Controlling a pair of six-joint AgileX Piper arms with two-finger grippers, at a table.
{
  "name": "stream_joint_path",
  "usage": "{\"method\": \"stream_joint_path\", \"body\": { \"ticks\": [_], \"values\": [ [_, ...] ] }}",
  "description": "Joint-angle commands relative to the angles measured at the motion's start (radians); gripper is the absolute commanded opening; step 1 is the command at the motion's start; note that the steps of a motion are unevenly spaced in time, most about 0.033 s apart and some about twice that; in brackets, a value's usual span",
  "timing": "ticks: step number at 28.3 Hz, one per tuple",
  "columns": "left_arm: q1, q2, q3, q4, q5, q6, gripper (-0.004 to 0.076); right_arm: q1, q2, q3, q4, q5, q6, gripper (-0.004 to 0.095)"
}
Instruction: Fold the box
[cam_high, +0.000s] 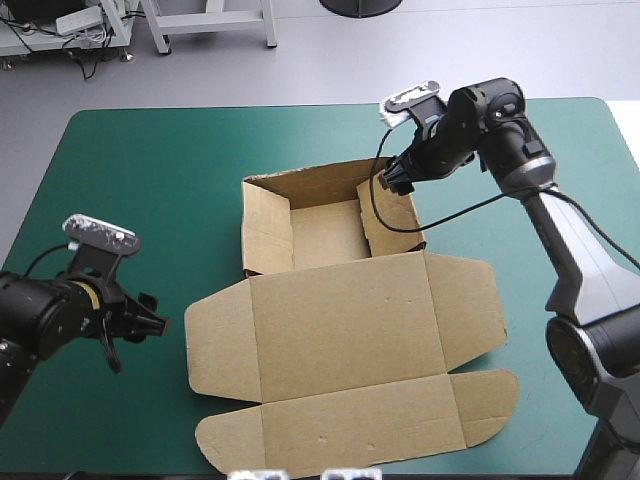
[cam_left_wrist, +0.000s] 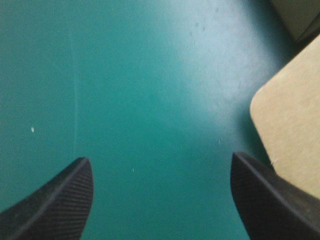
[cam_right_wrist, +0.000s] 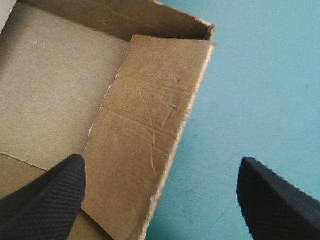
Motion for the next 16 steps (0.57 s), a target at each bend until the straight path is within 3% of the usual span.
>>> {"method": "stream_joint_path", "body": {
  "ticks": [1,6,9,11,14,15,16],
  "values": [
    [-0.004,-0.067,0.094,0.047,-0.099,-0.09,0.0545,-0.007,0.022,-0.028,0.025,0.005,0.001,0.0764],
    [-0.004,-0.141,0.139,0.036,-0.085,-0.127,0.0545,-0.007,0.159,-0.028,0.071,0.005,0.034,0.0757],
    [-0.004,-0.17,0.137,0.04,-0.085,-0.127,0.0545,-0.007,0.213,-0.028,0.089,0.005,0.039,0.0663],
    [-0.004,-0.185,0.137,0.043,-0.085,-0.128,0.0545,-0.007,0.237,-0.028,0.089,0.005,0.037,0.0518],
    [-0.004,-0.192,0.136,0.043,-0.085,-0.129,0.0545,-0.007,0.243,-0.028,0.091,0.005,-0.03,0.0066],
    [-0.004,-0.192,0.136,0.043,-0.085,-0.129,0.0545,-0.007,0.243,-0.031,0.083,0.005,-0.042,-0.0018],
    [-0.004,-0.192,0.136,0.043,-0.085,-0.129,0.0545,-0.007,0.243,-0.038,0.066,0.005,-0.051,-0.0008]
  ]
}}
